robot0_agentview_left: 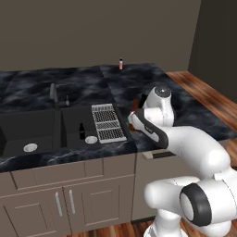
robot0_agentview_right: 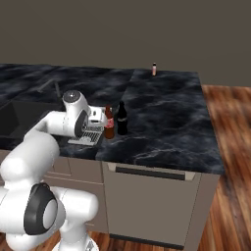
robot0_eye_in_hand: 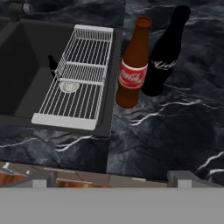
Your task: Place the large bottle from the dining counter next to the other large bottle outside the sink, and place the small bottle from the dining counter next to the other small bottle inside the sink.
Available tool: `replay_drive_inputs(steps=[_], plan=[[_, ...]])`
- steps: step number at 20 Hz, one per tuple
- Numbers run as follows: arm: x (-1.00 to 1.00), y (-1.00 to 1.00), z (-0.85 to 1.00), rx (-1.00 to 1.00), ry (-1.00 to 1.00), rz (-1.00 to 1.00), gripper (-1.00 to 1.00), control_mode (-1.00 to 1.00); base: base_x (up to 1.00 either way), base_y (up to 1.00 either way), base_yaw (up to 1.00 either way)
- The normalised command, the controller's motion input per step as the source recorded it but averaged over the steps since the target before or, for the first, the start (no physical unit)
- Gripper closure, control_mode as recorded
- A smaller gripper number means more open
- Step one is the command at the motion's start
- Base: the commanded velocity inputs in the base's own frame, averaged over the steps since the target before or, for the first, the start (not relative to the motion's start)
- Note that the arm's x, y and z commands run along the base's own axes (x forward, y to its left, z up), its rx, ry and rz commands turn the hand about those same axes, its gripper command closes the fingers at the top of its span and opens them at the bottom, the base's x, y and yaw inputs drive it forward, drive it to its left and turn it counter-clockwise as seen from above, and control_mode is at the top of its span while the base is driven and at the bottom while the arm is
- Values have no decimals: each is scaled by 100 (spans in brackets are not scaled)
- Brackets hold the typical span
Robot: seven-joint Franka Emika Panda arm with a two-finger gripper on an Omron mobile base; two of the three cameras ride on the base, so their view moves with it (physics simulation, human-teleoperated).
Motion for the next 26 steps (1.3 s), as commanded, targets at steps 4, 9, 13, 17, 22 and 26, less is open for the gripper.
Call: replay_drive_inputs(steps=[4,9,13,17,22,26], plan=[[0,-5,-1,0,0,0,-100,-100,0,0,0],[0,-5,0,0,0,0,-100,-100,0,0,0],[0,-1,-2,0,0,0,-100,100,-2,-1,0],[0,0,0,0,0,0,-100,100,-51,0,0],[0,0,0,0,0,0,-100,100,-34,-2,0],[0,0,0,0,0,0,-100,100,-6,-22,0]])
